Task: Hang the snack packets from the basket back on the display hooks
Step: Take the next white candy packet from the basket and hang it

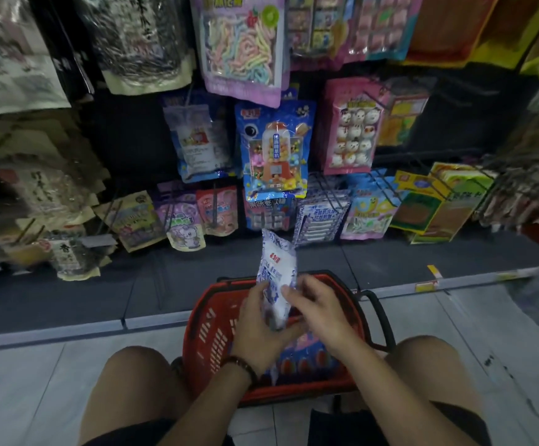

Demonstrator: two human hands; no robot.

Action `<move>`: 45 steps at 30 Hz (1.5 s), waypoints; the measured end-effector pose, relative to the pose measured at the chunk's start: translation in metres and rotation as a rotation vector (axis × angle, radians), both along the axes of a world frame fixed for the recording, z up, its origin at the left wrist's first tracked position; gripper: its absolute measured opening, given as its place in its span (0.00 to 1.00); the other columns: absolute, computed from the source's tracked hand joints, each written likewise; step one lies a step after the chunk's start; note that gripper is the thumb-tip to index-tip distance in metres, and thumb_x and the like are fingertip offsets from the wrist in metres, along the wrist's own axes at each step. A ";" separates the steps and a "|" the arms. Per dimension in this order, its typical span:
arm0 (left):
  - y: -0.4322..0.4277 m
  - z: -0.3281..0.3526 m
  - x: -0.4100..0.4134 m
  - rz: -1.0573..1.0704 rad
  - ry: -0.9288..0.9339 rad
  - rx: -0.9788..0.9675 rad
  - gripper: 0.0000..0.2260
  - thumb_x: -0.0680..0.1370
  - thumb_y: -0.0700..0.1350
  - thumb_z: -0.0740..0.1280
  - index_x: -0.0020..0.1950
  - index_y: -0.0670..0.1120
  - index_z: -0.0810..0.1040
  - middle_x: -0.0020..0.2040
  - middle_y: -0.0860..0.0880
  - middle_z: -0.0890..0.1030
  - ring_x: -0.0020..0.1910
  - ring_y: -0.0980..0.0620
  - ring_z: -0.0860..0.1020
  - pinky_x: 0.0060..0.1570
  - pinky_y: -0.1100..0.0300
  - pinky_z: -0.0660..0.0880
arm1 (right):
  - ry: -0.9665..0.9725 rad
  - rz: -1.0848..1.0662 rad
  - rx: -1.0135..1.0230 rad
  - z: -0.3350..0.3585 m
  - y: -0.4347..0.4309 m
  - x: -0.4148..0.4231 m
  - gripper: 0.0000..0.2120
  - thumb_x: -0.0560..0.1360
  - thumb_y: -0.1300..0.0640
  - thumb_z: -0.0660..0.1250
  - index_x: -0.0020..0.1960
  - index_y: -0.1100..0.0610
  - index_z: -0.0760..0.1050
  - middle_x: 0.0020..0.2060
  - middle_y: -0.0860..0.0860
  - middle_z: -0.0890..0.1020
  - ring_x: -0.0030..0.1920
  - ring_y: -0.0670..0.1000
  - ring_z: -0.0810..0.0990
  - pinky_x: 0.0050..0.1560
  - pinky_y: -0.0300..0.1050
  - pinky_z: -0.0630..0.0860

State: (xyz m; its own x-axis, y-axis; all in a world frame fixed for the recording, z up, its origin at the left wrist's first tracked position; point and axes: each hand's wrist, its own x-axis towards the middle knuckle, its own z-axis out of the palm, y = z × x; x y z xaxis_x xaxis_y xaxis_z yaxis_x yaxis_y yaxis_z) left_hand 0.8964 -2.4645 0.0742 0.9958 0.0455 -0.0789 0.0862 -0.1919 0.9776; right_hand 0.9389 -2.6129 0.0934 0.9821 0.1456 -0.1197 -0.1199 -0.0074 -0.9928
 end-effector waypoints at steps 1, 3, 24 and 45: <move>-0.001 0.000 0.003 0.027 -0.010 -0.086 0.30 0.69 0.47 0.81 0.67 0.59 0.74 0.61 0.56 0.83 0.59 0.56 0.82 0.56 0.59 0.81 | 0.008 0.043 0.005 0.001 0.002 -0.004 0.07 0.82 0.59 0.71 0.57 0.60 0.85 0.51 0.57 0.89 0.54 0.58 0.88 0.57 0.53 0.84; 0.002 0.003 0.008 0.132 0.000 -0.113 0.15 0.77 0.44 0.76 0.61 0.56 0.79 0.55 0.55 0.87 0.55 0.53 0.85 0.52 0.57 0.83 | 0.012 0.134 0.021 0.003 0.001 -0.007 0.09 0.84 0.57 0.68 0.56 0.56 0.87 0.52 0.52 0.90 0.54 0.52 0.88 0.54 0.45 0.84; -0.001 0.029 0.097 0.049 0.036 0.154 0.12 0.79 0.51 0.74 0.40 0.48 0.77 0.36 0.52 0.83 0.34 0.57 0.80 0.38 0.62 0.75 | -0.082 -0.233 -0.014 -0.032 -0.085 0.090 0.04 0.79 0.54 0.76 0.47 0.53 0.83 0.40 0.58 0.84 0.44 0.52 0.82 0.48 0.50 0.78; -0.103 -0.063 0.279 0.090 0.203 0.031 0.12 0.82 0.54 0.68 0.47 0.47 0.81 0.42 0.47 0.84 0.41 0.48 0.80 0.47 0.49 0.79 | 0.081 -0.475 0.039 -0.108 -0.136 0.252 0.17 0.82 0.46 0.71 0.47 0.59 0.73 0.42 0.54 0.75 0.43 0.55 0.76 0.47 0.53 0.74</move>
State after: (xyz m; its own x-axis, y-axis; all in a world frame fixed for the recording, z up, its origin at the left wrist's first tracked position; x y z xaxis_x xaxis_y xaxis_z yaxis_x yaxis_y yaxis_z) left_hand 1.1757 -2.5674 0.0110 0.9514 0.1392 -0.2748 0.2991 -0.2040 0.9321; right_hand 1.1910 -2.7492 -0.0142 0.9286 -0.3114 -0.2017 -0.1778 0.1037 -0.9786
